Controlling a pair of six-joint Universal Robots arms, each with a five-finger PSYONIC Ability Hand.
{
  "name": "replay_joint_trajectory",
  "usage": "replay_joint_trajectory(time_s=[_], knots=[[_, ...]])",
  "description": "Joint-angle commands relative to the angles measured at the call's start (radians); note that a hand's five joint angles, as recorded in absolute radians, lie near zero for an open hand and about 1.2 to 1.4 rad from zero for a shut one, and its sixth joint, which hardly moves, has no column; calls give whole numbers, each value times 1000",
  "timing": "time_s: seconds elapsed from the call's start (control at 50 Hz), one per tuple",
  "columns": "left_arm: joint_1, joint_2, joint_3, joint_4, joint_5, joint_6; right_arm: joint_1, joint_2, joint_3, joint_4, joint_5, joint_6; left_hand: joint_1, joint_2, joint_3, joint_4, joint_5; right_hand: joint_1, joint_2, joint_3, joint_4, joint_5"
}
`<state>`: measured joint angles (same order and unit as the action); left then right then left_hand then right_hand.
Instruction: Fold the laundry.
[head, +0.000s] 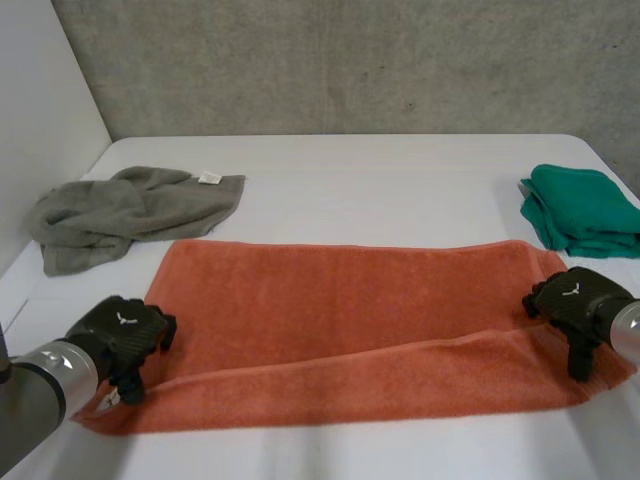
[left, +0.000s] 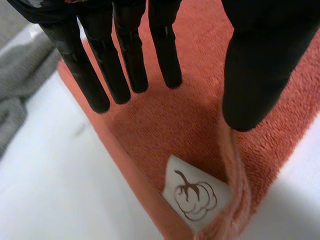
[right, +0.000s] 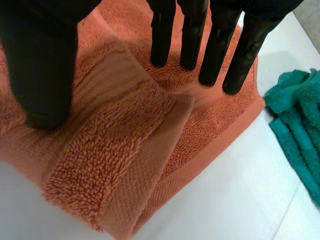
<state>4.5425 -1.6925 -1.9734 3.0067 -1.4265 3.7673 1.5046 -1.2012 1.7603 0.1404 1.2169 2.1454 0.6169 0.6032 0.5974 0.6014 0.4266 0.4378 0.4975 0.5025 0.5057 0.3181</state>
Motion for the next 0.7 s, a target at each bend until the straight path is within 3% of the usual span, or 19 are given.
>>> replay_joint_trajectory(time_s=[0.02,0.04,0.08,0.24,0.36,0.52,0.58,0.6,0.7], knots=[[3,-56,2,5,-2,-1,0,12,18,-53,-2,7,462,476,482,478,478,706,646,641,638,651],[3,-58,4,8,-2,-1,0,12,22,-62,-5,7,541,555,561,557,557,910,851,846,843,856],[1,-56,8,23,-3,-1,0,12,27,-65,-10,7,773,787,793,789,789,958,899,894,891,904],[-7,0,16,63,-9,-1,-3,-14,47,-70,-11,14,779,793,799,795,795,958,899,894,891,904],[-7,108,16,64,0,-3,-21,-202,70,-59,-16,77,779,793,799,795,795,958,899,894,891,904],[1,155,8,69,8,-3,-23,-293,90,-55,-77,93,777,791,796,792,793,958,899,894,891,904],[1,145,1,67,6,-3,-21,-293,103,-53,-91,93,165,179,185,181,181,958,899,894,891,904],[1,126,-4,66,6,-3,-21,-290,107,-51,-94,94,76,90,96,92,92,958,899,894,891,904],[-2,48,-16,63,1,-7,-20,-241,114,-56,-105,94,72,86,92,88,88,958,899,894,891,904]])
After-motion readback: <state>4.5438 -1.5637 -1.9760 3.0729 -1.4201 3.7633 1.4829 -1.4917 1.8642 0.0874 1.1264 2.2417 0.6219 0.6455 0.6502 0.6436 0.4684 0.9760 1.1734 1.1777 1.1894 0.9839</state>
